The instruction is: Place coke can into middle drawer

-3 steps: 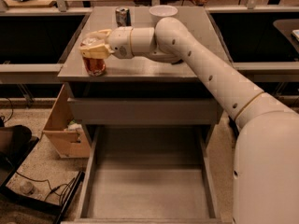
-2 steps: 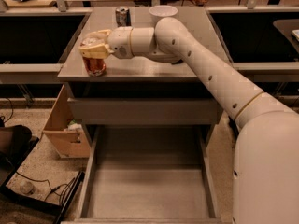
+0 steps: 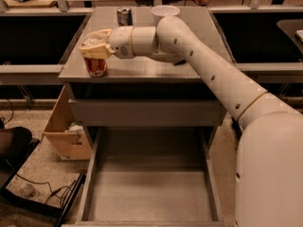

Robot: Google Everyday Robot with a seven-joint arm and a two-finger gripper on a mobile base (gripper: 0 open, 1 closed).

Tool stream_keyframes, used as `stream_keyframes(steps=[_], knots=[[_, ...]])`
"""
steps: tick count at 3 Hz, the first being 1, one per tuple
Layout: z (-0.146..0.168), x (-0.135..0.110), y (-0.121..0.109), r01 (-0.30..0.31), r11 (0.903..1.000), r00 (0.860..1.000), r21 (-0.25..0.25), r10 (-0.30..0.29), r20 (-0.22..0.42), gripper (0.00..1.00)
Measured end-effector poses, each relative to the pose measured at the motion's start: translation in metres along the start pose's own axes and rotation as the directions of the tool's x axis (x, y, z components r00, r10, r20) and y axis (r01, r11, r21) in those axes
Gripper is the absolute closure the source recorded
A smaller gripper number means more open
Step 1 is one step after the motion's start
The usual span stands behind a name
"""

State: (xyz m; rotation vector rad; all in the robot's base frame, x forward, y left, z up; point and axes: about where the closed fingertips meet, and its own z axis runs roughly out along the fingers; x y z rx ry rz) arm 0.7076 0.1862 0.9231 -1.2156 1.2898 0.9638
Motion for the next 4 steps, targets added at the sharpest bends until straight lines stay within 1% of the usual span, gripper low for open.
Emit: stream_keyframes(steps=[1,2,3,4], knots=[[-0.02,-0.028,0.009,0.049,0.9984,0.998,0.03,-0.047,-0.047,1.0],[-0.061,-0.085,0.037,0.135,0.9843,0.988,0.115,-0.125,-0.087,1.0],[-0.098,-0.11,0.084,0.168,0.9626,0.982,0.213,-0.143,-0.126,1.0],[-0.125,-0.089,0.123,0.152,0.944,0.978,0.293,-0.101,-0.181,1.0]])
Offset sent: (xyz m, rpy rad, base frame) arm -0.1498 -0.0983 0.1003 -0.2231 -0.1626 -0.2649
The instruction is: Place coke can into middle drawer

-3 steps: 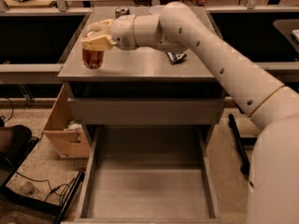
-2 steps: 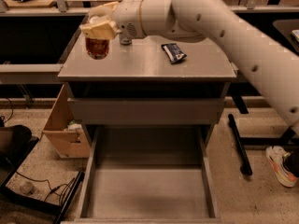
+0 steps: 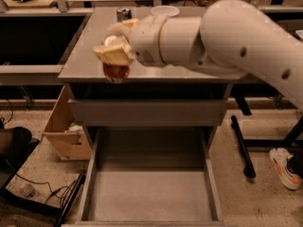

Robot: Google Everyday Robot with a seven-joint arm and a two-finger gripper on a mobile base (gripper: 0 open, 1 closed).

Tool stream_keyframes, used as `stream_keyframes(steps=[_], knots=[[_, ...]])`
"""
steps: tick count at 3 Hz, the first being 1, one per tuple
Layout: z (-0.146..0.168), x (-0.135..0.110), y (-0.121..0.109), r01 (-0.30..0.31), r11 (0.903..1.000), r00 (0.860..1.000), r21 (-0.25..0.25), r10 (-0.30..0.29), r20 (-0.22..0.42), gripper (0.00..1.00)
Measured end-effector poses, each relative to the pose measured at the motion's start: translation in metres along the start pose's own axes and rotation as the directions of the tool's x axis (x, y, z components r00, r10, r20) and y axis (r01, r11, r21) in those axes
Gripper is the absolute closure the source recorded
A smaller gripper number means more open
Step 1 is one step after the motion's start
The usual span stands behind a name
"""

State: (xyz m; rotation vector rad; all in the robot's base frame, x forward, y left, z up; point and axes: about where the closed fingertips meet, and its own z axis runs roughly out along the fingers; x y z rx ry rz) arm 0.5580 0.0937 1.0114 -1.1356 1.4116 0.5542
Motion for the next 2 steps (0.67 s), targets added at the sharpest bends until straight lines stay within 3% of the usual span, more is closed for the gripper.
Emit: stream_keyframes(steps=[1,2], knots=[[-0.009,0.066,0.039,-0.071,0.9973,0.994,0.015,0.072,-0.084,1.0],[-0.009,0.129,0.061,-0.134,0.9907,0.978,0.023,0.136,-0.155,1.0]])
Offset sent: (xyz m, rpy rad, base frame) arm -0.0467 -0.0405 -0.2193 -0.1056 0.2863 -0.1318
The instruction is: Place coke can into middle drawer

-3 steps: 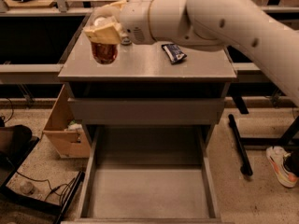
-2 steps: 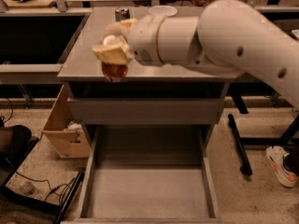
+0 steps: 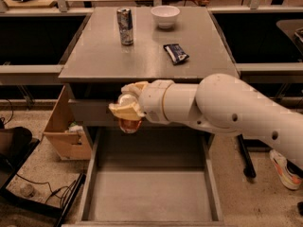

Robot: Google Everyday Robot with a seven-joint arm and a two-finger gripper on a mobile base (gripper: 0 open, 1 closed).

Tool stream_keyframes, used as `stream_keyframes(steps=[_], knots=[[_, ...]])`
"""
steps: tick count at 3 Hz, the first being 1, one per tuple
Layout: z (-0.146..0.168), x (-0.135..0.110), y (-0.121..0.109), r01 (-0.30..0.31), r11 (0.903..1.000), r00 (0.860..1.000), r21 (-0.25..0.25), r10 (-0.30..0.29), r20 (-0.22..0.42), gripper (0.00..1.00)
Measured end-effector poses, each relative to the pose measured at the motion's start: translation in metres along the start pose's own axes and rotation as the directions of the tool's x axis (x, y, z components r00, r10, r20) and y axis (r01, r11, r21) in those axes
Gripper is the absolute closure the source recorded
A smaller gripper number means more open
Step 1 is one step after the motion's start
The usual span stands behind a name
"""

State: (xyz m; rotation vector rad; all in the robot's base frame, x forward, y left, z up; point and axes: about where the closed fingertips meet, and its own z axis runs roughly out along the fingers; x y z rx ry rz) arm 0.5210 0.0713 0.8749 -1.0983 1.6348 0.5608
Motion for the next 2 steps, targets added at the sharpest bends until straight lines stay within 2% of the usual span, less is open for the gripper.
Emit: stream_keyframes(steps=[1,2], knots=[[0.0197,0.0512,-0.0084,-0.038,0.9992,0.999,0.01,0.038,-0.011,1.0],[0.0198,0.0512,-0.0084,-0.038,0.9992,0.999,0.01,0.038,-0.011,1.0]])
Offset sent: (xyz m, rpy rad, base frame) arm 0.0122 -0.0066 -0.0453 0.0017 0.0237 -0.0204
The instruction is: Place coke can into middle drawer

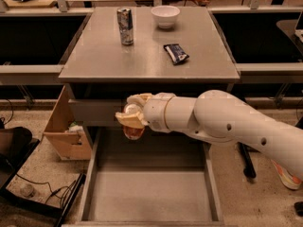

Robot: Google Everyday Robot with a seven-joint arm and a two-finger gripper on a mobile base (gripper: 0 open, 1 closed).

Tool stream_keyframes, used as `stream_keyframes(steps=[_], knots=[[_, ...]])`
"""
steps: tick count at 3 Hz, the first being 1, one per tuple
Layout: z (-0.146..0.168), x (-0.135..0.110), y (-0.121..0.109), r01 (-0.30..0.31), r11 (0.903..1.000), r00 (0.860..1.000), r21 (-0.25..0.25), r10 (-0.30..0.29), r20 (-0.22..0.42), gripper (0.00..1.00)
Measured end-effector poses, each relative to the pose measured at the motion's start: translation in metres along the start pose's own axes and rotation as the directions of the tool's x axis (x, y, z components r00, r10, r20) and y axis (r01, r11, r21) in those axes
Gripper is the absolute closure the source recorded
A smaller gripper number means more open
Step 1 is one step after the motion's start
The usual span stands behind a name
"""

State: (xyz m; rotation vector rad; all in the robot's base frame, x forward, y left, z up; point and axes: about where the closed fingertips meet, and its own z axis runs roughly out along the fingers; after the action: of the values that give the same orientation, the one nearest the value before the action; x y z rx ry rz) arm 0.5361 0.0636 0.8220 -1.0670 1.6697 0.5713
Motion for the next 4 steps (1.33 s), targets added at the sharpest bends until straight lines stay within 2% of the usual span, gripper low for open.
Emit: stream_keyframes(steps=[1,2,3,4], knots=[[0.03,0.023,0.022,-0.037,0.9988,0.999,-0.031,0.036,-0.019,1.0],[0.06,0.076,0.052,-0.106,0.9934,0.992,-0.043,0.103,-0.067,1.0],[0.094,0.13,0.069,-0.117,0.9924,0.988,-0.039,0.112,-0.107,1.0],[0.124,0.176,0.071,-0.092,0.995,0.986,-0.037,0.086,-0.14,1.0]])
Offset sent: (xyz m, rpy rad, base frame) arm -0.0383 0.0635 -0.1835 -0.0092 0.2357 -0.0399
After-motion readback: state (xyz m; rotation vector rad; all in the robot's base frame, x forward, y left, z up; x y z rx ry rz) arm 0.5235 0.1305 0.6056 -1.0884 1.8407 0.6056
